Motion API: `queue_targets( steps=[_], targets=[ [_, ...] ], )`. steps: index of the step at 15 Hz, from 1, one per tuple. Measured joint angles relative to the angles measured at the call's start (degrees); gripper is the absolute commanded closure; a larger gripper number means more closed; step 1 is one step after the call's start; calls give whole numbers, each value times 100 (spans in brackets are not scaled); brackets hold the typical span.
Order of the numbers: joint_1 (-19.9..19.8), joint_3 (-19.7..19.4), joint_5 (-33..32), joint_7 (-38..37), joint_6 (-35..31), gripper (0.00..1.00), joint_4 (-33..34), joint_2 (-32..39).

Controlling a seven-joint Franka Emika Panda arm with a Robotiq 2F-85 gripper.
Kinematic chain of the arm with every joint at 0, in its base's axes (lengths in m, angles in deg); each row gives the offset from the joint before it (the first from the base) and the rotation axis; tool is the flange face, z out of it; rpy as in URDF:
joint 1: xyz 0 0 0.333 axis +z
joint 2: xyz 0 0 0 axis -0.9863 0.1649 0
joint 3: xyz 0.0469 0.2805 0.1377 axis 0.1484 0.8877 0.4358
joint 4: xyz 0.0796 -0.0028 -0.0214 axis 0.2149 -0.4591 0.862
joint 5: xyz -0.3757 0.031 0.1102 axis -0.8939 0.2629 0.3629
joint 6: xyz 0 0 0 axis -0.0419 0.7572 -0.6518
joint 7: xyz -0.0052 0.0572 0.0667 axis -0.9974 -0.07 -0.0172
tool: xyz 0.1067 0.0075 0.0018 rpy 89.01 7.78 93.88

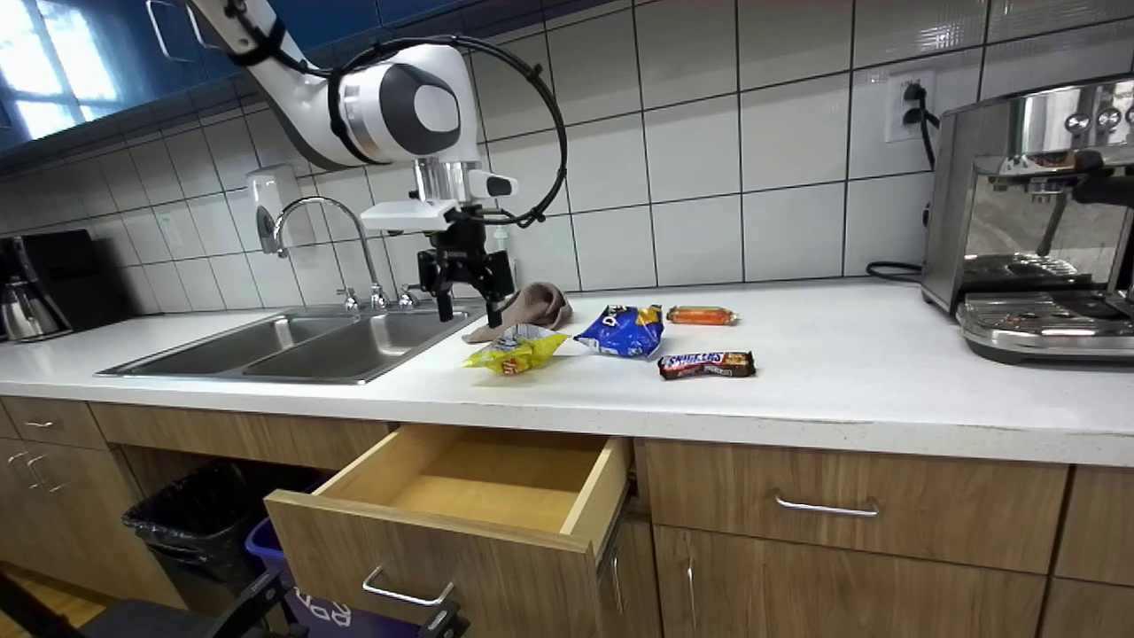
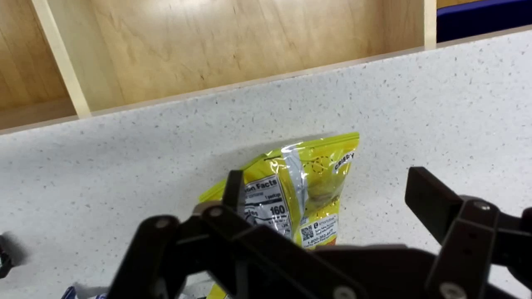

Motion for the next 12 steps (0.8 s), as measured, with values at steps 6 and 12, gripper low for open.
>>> queue_targets(
  steps=[6, 12],
  targets=[
    [0, 0, -1, -195, -4, 0, 558, 555],
    [0, -6, -8, -386, -4, 0, 1047, 981]
  ],
)
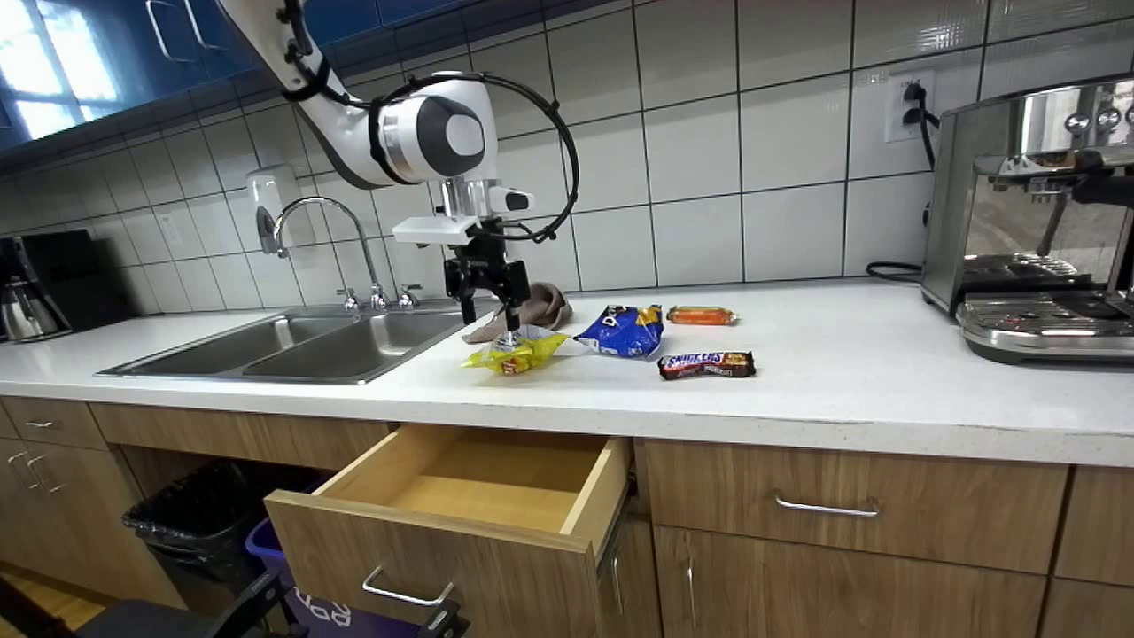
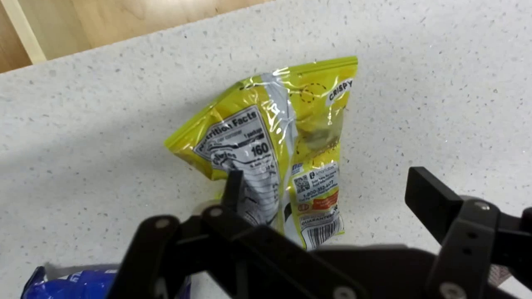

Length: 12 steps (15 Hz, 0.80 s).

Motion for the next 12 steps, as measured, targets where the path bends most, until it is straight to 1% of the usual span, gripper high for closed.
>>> queue_targets(
  steps=[12],
  targets=[
    [0, -46, -2, -179, 14, 0, 709, 627]
  ],
)
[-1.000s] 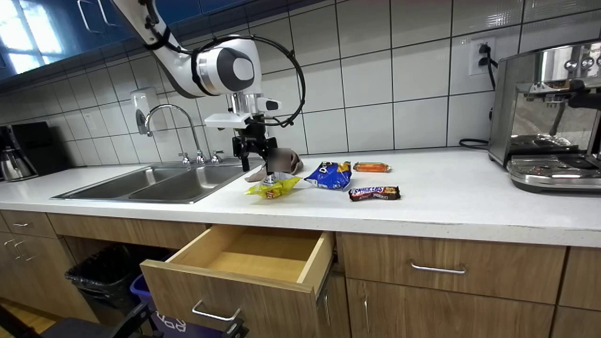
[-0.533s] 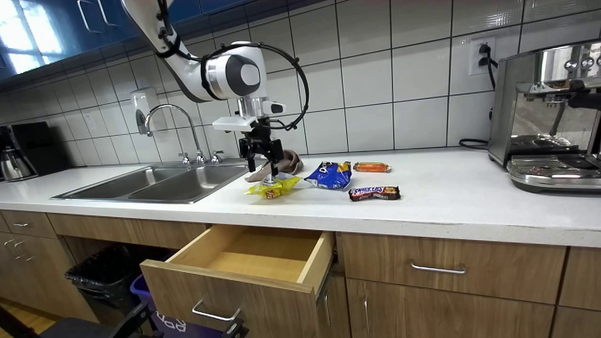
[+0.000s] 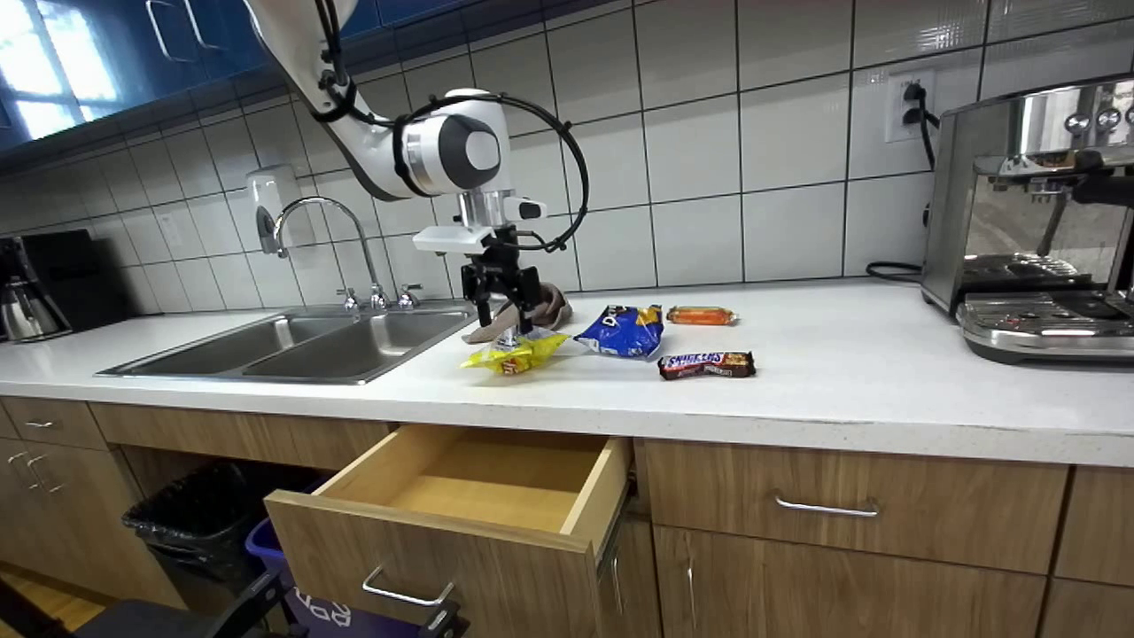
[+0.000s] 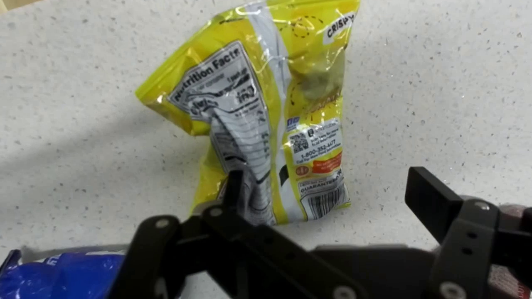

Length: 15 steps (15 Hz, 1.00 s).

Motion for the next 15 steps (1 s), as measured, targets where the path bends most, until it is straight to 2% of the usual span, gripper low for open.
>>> queue_targets(
  steps=[15],
  targets=[
    [0, 0, 0, -23, 9, 0, 207, 155]
  ],
)
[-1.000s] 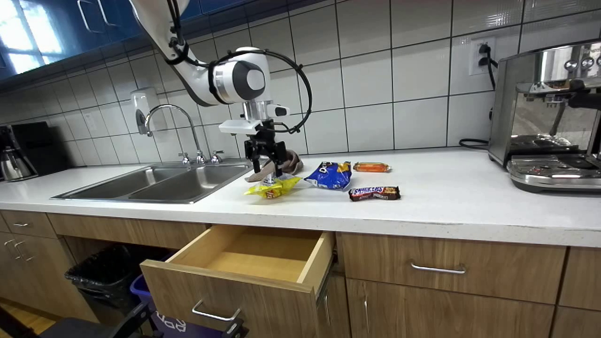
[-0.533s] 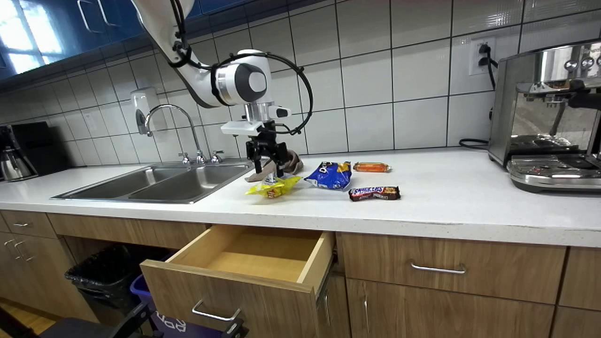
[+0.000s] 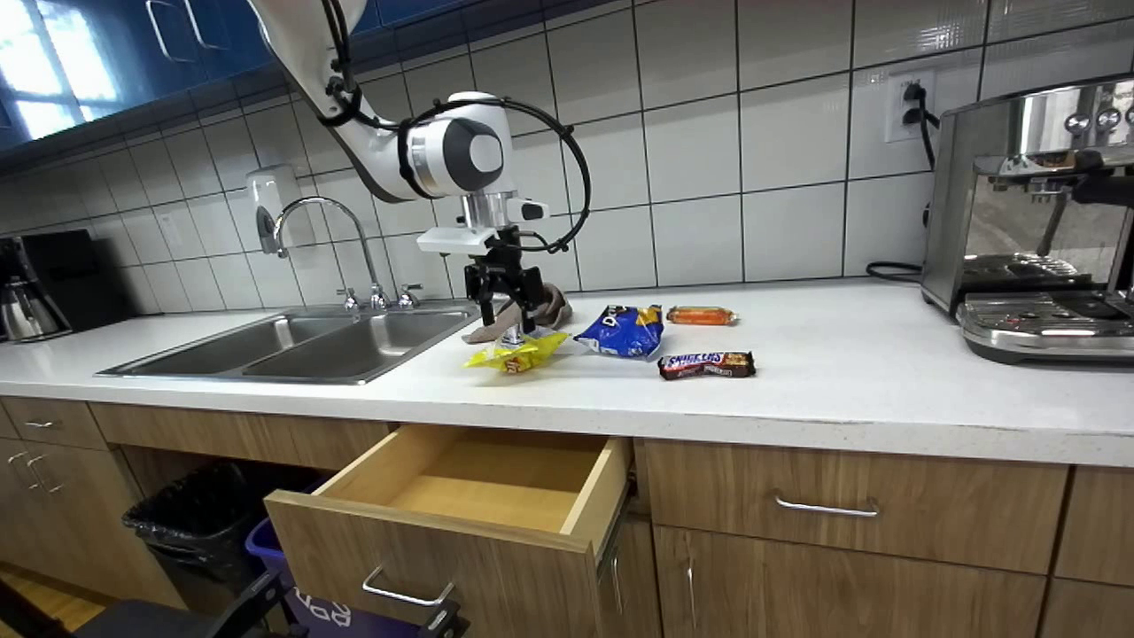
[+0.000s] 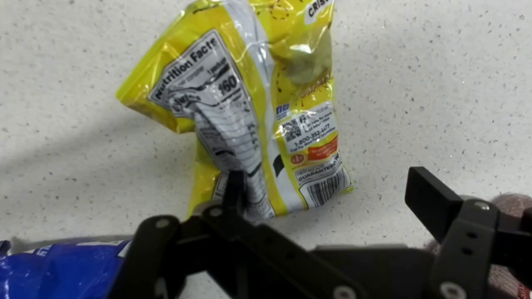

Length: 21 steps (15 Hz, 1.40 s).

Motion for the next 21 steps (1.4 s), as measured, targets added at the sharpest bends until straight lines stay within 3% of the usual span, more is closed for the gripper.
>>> queue_targets(
  steps=[3, 4, 5, 7, 15, 16, 21],
  targets=[
    [0, 0, 0, 0, 2, 0, 0, 0],
    [0, 0, 0, 0, 2, 5, 0, 0],
    [0, 0, 0, 0, 3, 26, 0, 0],
    [0, 0, 0, 0, 3, 32, 0, 0],
    [0, 0, 0, 0, 4, 95, 0, -3],
    [0, 0, 0, 0, 4, 100, 0, -4],
    [0, 0, 0, 0, 4, 100, 0, -6]
  ],
)
